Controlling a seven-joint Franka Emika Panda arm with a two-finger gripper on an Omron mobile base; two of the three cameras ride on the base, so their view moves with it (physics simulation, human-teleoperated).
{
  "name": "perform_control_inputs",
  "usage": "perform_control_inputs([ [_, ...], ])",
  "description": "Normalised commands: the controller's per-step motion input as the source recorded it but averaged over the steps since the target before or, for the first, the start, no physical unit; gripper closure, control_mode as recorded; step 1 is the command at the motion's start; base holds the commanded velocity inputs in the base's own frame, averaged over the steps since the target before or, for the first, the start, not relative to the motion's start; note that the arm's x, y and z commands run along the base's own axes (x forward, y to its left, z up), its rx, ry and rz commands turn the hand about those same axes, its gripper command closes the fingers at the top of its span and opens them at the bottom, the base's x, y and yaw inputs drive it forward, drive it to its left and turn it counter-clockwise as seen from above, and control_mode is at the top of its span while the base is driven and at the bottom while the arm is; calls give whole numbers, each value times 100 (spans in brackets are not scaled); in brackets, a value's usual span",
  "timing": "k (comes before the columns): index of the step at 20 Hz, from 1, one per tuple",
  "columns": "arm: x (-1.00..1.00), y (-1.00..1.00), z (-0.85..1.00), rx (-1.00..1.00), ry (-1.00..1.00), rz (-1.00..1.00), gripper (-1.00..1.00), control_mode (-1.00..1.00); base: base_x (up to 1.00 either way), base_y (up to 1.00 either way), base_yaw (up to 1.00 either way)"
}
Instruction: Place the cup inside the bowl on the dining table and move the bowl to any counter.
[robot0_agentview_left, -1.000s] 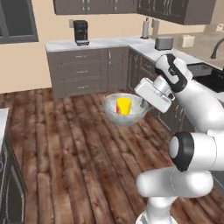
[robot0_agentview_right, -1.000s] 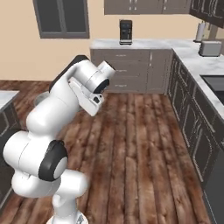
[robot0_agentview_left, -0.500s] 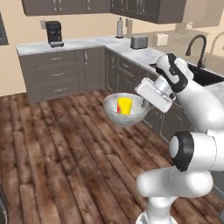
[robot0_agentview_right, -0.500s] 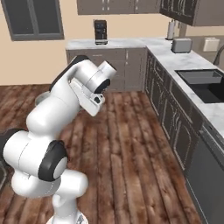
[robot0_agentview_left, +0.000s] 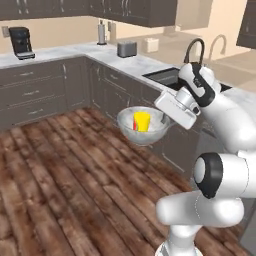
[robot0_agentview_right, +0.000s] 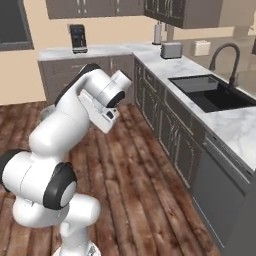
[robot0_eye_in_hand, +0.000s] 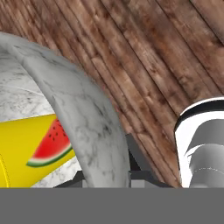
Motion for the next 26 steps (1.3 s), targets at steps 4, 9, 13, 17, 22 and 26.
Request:
perform_control_inputs([
  [4,0,0,0,0,0,0,100,100,61,10,-34],
  [9,0,0,0,0,0,0,100,100,83,50,-27],
  [13,0,0,0,0,0,0,100,100,69,20,-30],
  [17,0,0,0,0,0,0,100,100,44,0,-38],
  [22,0,0,0,0,0,0,100,100,10,0,-36],
  [26,0,0,0,0,0,0,100,100,0,-1,-31],
])
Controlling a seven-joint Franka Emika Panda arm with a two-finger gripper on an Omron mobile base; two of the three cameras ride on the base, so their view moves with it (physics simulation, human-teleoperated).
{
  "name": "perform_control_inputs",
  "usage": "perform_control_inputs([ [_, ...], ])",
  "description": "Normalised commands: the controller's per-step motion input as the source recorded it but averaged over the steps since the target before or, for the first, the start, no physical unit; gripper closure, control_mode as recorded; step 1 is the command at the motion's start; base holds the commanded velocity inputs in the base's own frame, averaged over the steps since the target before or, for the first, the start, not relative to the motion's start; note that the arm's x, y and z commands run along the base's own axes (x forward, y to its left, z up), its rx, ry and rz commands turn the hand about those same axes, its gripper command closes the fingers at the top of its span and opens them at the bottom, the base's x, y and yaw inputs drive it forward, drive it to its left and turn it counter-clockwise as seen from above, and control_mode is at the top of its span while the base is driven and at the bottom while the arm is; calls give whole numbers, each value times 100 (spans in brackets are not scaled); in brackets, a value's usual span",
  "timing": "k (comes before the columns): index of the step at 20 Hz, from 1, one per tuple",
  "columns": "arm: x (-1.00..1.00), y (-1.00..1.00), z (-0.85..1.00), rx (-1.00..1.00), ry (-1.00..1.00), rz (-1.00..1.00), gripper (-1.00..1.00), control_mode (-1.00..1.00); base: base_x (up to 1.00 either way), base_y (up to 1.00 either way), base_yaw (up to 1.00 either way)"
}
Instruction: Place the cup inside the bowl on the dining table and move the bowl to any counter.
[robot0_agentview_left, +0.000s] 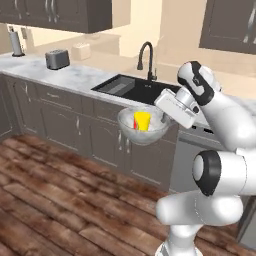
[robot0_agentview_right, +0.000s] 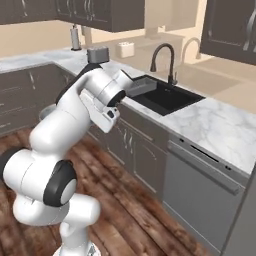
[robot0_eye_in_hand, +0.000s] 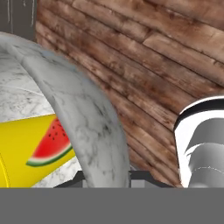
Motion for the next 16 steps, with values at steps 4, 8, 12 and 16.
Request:
perform_control_inputs([
  [4,0,0,0,0,0,0,100,100,0,0,-28],
  [8,0,0,0,0,0,0,100,100,5,0,-31],
  [12,0,0,0,0,0,0,100,100,18,0,-35],
  [16,0,0,0,0,0,0,100,100,30,0,-39],
])
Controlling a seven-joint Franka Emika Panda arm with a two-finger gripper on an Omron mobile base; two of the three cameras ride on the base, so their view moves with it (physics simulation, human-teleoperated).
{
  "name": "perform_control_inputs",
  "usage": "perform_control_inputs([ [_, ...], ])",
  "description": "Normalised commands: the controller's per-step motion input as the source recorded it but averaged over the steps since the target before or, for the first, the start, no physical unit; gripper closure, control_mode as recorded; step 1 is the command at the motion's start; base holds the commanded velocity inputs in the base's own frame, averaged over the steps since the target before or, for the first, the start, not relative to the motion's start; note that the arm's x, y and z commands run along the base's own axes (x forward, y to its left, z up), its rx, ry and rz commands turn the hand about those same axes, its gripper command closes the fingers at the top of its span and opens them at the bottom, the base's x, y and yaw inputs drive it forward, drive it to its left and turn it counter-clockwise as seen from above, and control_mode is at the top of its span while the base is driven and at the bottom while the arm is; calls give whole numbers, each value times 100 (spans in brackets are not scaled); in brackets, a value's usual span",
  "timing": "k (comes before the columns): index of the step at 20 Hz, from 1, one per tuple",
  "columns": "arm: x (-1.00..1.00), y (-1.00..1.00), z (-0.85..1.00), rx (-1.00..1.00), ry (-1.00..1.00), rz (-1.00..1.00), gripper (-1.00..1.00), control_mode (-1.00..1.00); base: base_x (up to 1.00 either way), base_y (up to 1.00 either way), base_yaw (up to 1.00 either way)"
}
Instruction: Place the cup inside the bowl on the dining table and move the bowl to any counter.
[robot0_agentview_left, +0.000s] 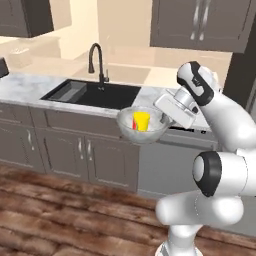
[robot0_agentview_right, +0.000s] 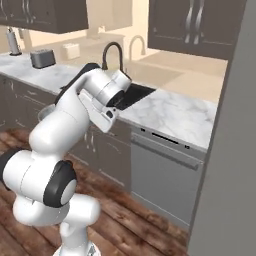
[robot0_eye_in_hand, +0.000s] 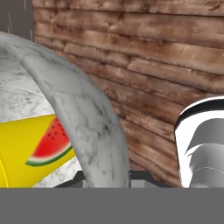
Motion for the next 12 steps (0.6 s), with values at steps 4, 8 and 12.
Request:
perform_control_inputs([
  [4,0,0,0,0,0,0,100,100,32,1,-40],
  [8,0,0,0,0,0,0,100,100,30,1,-40],
  [12,0,0,0,0,0,0,100,100,21,0,-38],
])
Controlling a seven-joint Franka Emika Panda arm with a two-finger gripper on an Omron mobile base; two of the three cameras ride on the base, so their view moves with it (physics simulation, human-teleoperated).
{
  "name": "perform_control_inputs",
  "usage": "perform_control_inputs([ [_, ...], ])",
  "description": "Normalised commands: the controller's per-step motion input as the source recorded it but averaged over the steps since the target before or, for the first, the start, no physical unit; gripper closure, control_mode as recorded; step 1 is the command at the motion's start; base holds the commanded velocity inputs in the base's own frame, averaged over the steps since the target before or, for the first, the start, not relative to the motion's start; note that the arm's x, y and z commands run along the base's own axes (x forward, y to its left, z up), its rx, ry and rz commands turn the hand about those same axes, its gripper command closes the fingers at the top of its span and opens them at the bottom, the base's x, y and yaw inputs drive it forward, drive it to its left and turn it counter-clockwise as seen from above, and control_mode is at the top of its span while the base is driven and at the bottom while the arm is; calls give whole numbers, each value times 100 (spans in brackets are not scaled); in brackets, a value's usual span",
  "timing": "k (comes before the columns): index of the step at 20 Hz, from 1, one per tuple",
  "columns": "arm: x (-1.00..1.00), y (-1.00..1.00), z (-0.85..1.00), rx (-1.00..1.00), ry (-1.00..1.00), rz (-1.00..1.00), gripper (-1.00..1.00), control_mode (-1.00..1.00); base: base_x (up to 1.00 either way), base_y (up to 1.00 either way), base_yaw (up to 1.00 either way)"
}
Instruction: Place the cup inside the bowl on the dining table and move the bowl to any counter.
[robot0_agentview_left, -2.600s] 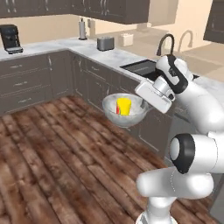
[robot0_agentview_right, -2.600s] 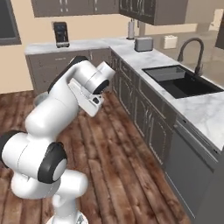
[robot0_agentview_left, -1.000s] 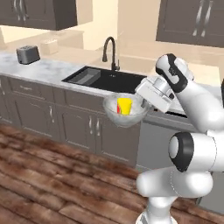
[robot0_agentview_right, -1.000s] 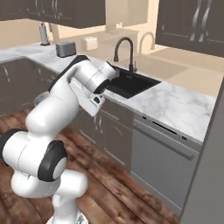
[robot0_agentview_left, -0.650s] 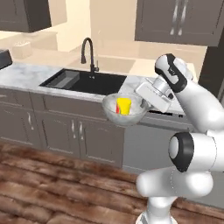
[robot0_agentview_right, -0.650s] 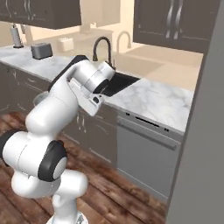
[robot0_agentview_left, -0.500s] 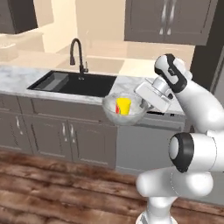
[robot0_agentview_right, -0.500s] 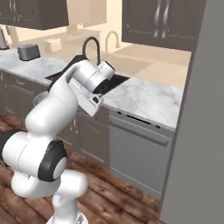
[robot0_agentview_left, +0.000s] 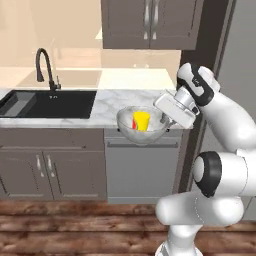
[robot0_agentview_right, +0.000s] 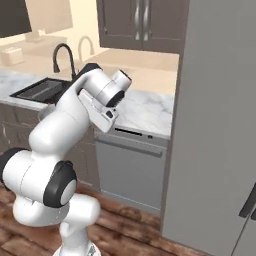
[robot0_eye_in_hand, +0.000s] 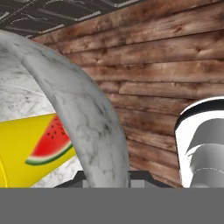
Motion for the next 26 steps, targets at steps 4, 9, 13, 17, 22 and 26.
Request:
perform_control_inputs([
  [4,0,0,0,0,0,0,100,100,15,0,-34],
  [9,0,0,0,0,0,0,100,100,17,6,-16],
  [13,0,0,0,0,0,0,100,100,24,21,-6],
  [17,0,0,0,0,0,0,100,100,22,40,-8],
  [22,0,0,0,0,0,0,100,100,30,46,-7],
  [26,0,0,0,0,0,0,100,100,35,39,-6],
])
